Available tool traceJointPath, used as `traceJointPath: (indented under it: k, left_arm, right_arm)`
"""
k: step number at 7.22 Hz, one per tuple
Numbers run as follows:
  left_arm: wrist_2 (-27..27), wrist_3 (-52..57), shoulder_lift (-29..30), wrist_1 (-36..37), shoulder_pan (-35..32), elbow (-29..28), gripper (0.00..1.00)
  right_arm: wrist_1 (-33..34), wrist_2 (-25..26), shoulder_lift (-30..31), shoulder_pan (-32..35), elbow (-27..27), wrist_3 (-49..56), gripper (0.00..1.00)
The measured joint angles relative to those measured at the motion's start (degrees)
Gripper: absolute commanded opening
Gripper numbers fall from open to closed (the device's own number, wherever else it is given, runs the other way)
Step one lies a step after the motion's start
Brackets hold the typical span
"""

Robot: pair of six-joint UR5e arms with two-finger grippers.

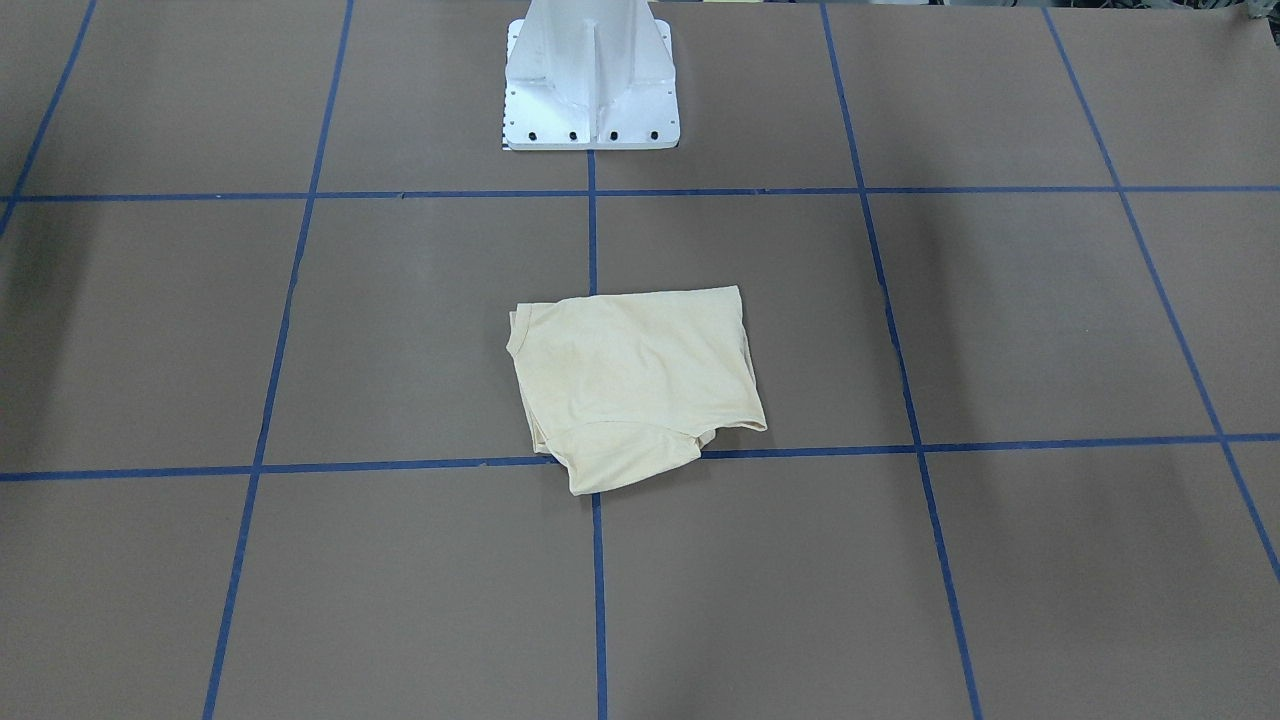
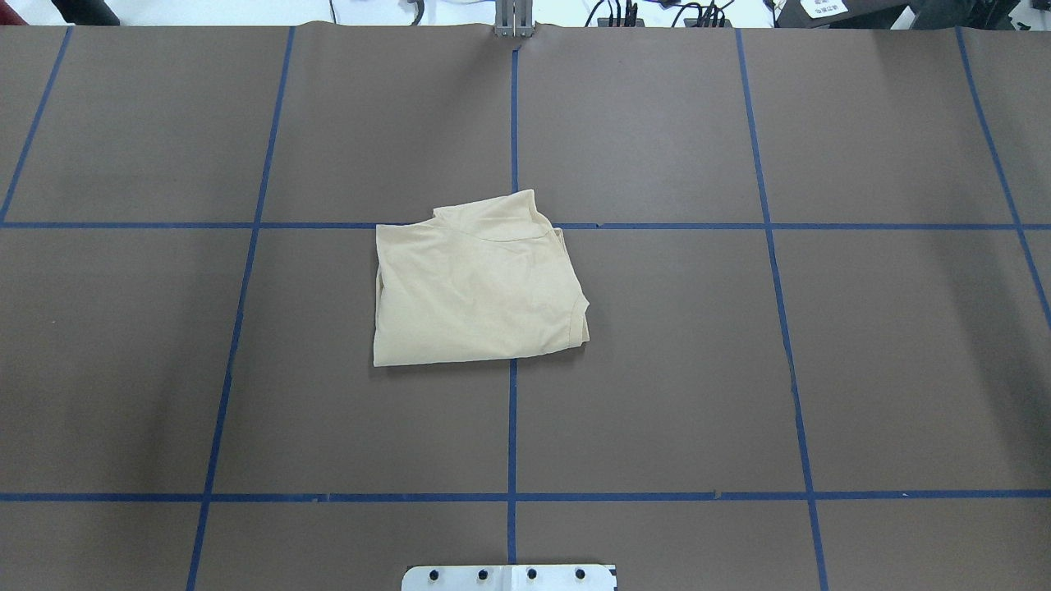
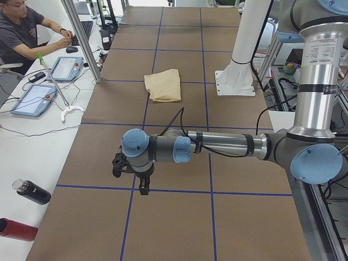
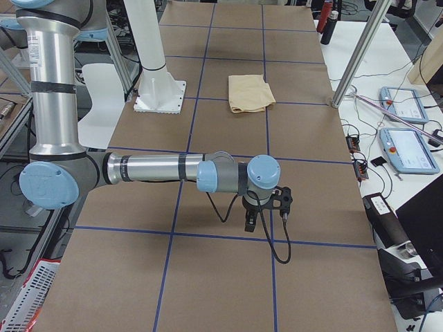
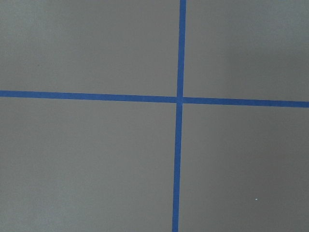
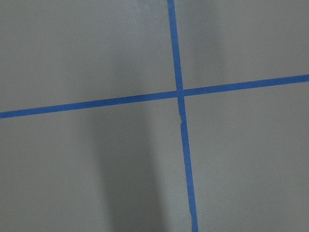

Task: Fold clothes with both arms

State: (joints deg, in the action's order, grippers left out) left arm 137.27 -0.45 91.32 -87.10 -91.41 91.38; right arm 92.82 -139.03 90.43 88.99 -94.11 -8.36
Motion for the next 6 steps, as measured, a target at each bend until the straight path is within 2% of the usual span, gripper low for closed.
traceJointPath:
  k: [6]
  left_arm:
    - [-0.01,0.01,0.00,-0.02,0.03,-0.09,0.99]
  right_arm:
    - [-0.10,-0.01,0.93,0.13,-0.11,0.10,1.00]
